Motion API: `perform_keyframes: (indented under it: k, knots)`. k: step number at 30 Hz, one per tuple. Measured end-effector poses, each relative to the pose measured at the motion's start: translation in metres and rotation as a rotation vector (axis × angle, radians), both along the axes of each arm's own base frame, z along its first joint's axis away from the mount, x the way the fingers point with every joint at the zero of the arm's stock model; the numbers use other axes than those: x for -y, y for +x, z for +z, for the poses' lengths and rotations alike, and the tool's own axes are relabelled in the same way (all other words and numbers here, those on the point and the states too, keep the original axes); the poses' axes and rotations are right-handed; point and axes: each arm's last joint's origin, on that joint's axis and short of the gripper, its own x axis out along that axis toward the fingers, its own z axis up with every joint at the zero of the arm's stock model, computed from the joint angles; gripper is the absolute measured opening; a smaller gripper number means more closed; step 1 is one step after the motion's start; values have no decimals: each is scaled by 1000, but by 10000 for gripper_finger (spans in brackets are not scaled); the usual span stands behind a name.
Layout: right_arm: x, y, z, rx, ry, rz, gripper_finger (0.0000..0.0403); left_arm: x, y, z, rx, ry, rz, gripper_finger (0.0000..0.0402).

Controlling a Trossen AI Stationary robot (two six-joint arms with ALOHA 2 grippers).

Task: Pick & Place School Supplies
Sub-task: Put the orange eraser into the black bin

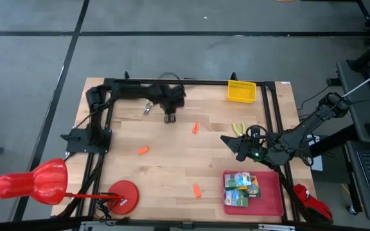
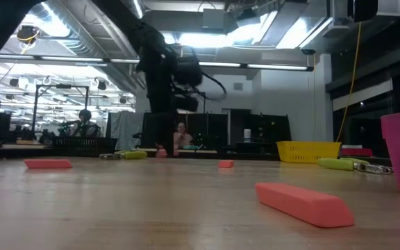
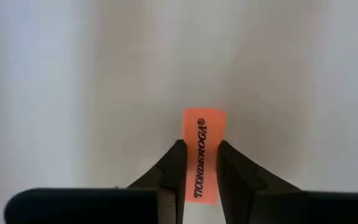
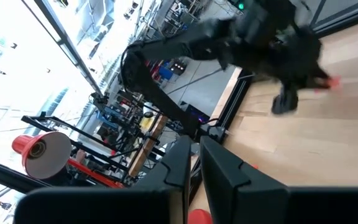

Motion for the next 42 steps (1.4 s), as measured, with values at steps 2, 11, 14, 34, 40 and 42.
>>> perform_keyframes:
  k: [2, 11, 14, 34, 40, 42]
  knots:
    - [0, 0, 0, 4, 3, 0, 40, -12, -7, 17, 76, 10, 88, 57]
    - [0, 0, 1, 2, -10, -2, 40, -72, -75, 76, 237, 112, 764, 57]
    - [1, 1, 3, 14, -6, -8, 40, -90, -102, 81, 248, 85, 962, 57]
    - [13, 1, 18, 49, -75, 25, 40, -112, -172, 75, -27, 79, 1218, 62]
    - [14, 0, 21, 56, -87, 23, 40, -103, -181, 51, -104, 22, 1218, 81]
    - [14, 0, 21, 59, -85, 23, 40, -100, -183, 44, -129, 25, 1228, 97]
